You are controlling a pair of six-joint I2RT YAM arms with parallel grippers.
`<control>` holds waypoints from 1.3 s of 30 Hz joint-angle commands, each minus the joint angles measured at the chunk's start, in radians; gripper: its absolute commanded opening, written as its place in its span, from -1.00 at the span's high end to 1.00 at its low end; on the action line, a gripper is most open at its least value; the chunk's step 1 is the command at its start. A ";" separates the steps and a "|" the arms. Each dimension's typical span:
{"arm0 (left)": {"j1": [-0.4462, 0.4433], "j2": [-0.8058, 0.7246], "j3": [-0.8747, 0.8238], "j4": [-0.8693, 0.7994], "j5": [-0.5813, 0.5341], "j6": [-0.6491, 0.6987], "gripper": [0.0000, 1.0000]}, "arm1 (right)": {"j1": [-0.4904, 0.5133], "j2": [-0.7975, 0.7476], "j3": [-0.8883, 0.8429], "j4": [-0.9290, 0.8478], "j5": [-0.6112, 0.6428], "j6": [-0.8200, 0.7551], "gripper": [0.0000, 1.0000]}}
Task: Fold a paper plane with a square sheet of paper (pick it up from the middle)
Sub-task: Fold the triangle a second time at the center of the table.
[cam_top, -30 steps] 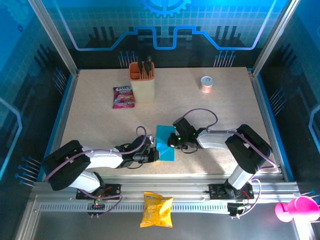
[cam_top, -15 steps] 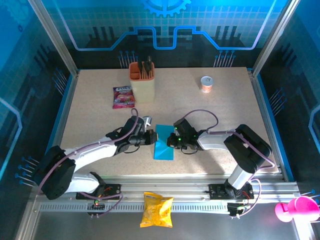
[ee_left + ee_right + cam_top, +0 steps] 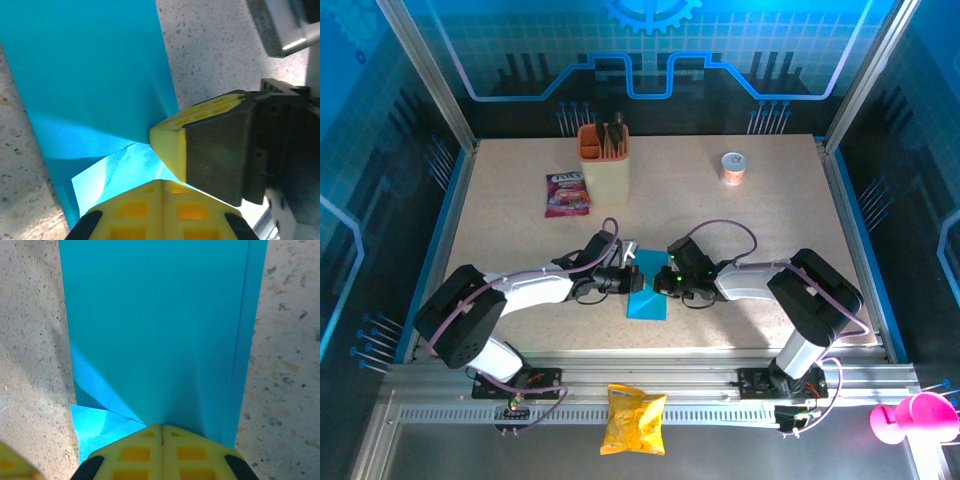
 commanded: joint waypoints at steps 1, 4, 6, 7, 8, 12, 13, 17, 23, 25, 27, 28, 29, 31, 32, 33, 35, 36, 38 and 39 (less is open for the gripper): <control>0.006 0.034 -0.007 0.027 0.008 0.037 1.00 | 0.006 0.036 -0.028 -0.075 0.024 0.009 1.00; 0.007 0.058 -0.003 0.031 0.003 0.042 1.00 | 0.008 0.035 -0.027 -0.075 0.024 0.012 1.00; 0.009 0.067 -0.002 0.032 -0.007 0.045 1.00 | 0.009 0.035 -0.027 -0.075 0.022 0.011 1.00; 0.009 0.071 -0.003 0.032 -0.011 0.047 1.00 | 0.009 0.035 -0.027 -0.077 0.023 0.011 1.00; 0.012 0.074 -0.006 0.035 -0.013 0.046 1.00 | 0.009 0.035 -0.025 -0.078 0.022 0.010 1.00; 0.021 0.084 -0.015 0.042 -0.022 0.045 1.00 | 0.010 0.035 -0.022 -0.084 0.024 0.011 1.00; 0.024 0.084 -0.017 0.043 -0.027 0.044 1.00 | 0.011 0.032 -0.022 -0.088 0.022 0.011 1.00; 0.032 0.090 -0.029 0.052 -0.040 0.044 1.00 | 0.010 0.026 -0.021 -0.098 0.024 0.008 1.00; 0.036 0.127 -0.035 0.057 -0.050 0.051 1.00 | 0.012 0.001 -0.005 -0.119 0.010 -0.008 1.00; 0.038 0.134 -0.043 0.064 -0.050 0.050 1.00 | 0.012 -0.025 0.025 -0.130 -0.019 -0.040 1.00; 0.038 0.136 -0.052 0.072 -0.048 0.047 1.00 | 0.013 -0.071 0.045 -0.149 -0.032 -0.064 0.95; 0.038 0.137 -0.057 0.074 -0.048 0.045 1.00 | 0.013 -0.095 0.052 -0.167 -0.030 -0.071 0.87; 0.038 0.138 -0.059 0.079 -0.049 0.044 1.00 | 0.014 -0.120 0.061 -0.194 -0.020 -0.080 0.77; 0.038 0.141 -0.065 0.084 -0.049 0.040 1.00 | 0.013 -0.161 0.067 -0.251 0.012 -0.093 0.57; 0.039 0.141 -0.069 0.089 -0.048 0.037 1.00 | 0.014 -0.182 0.060 -0.275 0.029 -0.093 0.49; 0.038 0.144 -0.071 0.093 -0.046 0.033 1.00 | 0.012 -0.198 0.052 -0.290 0.043 -0.095 0.46; 0.038 0.145 -0.074 0.096 -0.049 0.031 1.00 | 0.012 -0.224 0.027 -0.308 0.063 -0.087 0.41; 0.038 0.145 -0.076 0.097 -0.051 0.028 1.00 | 0.012 -0.233 0.011 -0.307 0.068 -0.077 0.39; 0.039 0.148 -0.077 0.099 -0.052 0.025 1.00 | 0.014 -0.248 -0.030 -0.285 0.072 -0.055 0.36; 0.038 0.148 -0.079 0.102 -0.052 0.023 1.00 | 0.015 -0.250 -0.049 -0.270 0.071 -0.043 0.35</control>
